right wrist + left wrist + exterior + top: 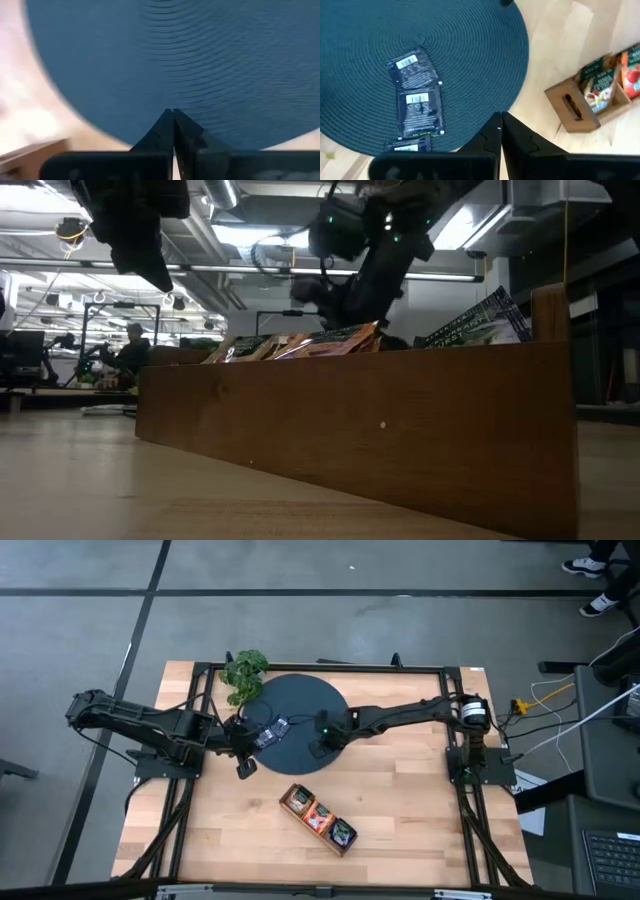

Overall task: Pick & Place Tea
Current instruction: Put the violet tea bag into the right section of the wooden organizer

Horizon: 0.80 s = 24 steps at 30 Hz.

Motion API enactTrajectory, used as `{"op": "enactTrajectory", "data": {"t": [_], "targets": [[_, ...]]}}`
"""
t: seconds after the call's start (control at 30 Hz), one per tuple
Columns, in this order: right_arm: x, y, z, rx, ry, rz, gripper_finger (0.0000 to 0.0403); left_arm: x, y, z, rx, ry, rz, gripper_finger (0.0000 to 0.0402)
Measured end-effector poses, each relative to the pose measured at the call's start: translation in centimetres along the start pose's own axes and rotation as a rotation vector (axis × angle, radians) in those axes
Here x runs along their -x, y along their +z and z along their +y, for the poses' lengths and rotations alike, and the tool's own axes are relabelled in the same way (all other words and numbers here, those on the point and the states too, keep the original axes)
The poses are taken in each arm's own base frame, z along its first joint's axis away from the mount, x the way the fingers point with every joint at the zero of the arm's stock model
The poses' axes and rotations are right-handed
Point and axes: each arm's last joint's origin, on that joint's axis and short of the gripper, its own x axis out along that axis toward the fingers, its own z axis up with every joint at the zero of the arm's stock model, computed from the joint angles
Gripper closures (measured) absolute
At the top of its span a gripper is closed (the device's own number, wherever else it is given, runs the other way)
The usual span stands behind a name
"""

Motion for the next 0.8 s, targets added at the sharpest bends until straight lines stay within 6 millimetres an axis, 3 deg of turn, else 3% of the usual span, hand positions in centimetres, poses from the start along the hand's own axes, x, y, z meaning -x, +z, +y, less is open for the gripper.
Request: {"op": "enactTrajectory", "data": {"t": [0.43,0.8], "targets": [[-1.7,1.0,-2.1,-0.019,-0.137,-0.030,0.0399,0.0,0.1,0.1,0.005,0.032,-0.020,0.0397],[-3.0,0.1,-3.6,-0.022,-0.264,0.061,0.0400,0.0,0.0,0.1,0.005,0.031,-0.019,0.0395]]}}
